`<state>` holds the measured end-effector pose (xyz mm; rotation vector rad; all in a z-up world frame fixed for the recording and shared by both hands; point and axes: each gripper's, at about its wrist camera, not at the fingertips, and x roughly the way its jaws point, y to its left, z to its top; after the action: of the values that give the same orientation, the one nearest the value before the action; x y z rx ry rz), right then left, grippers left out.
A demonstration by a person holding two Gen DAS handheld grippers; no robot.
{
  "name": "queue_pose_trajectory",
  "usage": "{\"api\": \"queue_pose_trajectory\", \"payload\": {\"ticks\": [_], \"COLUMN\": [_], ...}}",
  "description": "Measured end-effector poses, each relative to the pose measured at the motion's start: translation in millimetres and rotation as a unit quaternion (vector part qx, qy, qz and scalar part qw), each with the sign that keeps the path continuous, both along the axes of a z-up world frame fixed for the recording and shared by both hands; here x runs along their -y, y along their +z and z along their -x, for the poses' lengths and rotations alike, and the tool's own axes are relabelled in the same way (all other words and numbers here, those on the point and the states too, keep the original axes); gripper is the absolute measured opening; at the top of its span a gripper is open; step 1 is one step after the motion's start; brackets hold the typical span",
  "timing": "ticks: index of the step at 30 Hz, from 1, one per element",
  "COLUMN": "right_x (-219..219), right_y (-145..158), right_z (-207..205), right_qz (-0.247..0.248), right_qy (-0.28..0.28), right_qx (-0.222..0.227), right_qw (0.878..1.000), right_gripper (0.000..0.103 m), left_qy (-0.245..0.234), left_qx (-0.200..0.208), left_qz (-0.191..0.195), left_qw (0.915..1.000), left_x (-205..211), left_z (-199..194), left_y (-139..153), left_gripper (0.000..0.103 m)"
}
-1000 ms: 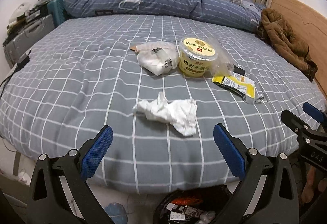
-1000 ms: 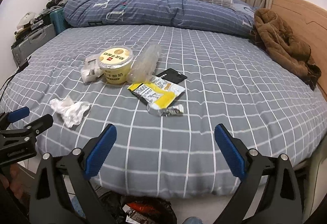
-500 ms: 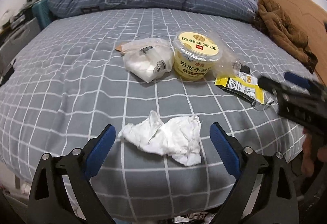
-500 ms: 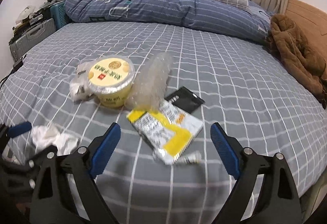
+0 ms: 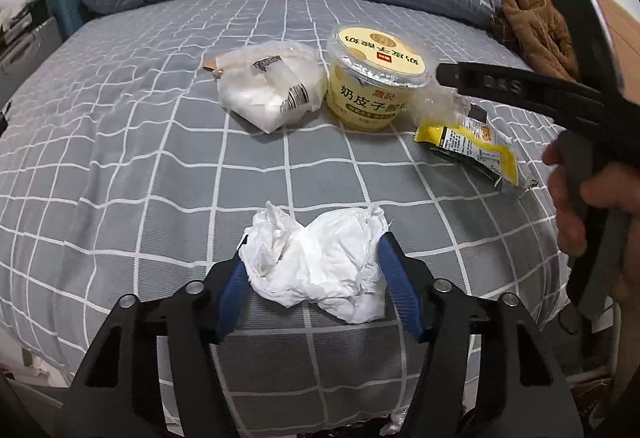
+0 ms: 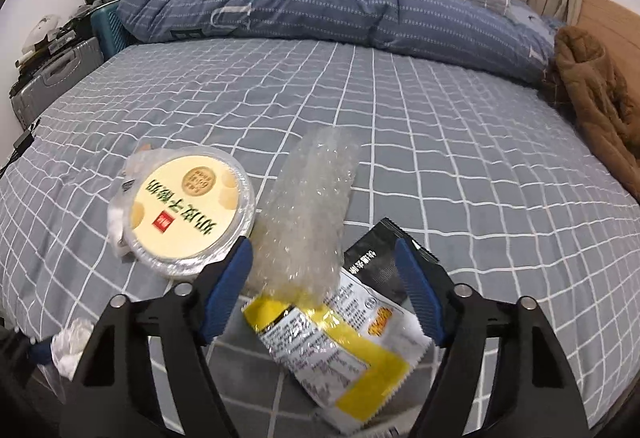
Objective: Collect trash
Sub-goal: 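Grasp the white tissue with the left tool while the right tool grasps the bubble wrap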
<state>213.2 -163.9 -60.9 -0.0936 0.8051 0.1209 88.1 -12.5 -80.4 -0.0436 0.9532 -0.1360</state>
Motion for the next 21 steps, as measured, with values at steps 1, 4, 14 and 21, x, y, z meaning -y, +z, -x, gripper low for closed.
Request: {"api": "queue_pose_trajectory", "payload": {"ticks": [1, 4, 14, 21], "right_x": [-0.5, -2.1, -6.9, -5.7], "right_y": [-1.5, -6.1, -20.8, -25.5], "right_z": [-2.7, -10.1, -19.3, -20.5], "right_qz": [-0.002, -0.009, -0.015, -0.025], "right_qy": [0.001, 0.003, 0.012, 0.006], "right_qx": [-0.003, -0.012, -0.041, -0.052], "right_qw": [1.000, 1.000, 0.999, 0.998], "right_gripper": [0.067, 0.062, 0.040, 0.023], "left_qy": [0.000, 0.003, 0.012, 0.010], "left_qx": [-0.001, -0.004, -0.012, -0.008], "left_qz": [0.000, -0.001, -0.013, -0.015], "left_qw": [1.0000, 1.0000, 0.9998, 0.9998], "left_x": [0.5, 0.4, -2.3, -3.8], "left_z": [0.1, -0.5, -0.4, 0.5], "left_y": [-0.5, -3.6, -8.4, -5.4], "left_gripper": [0.056, 0.047, 0.022, 0.018]}}
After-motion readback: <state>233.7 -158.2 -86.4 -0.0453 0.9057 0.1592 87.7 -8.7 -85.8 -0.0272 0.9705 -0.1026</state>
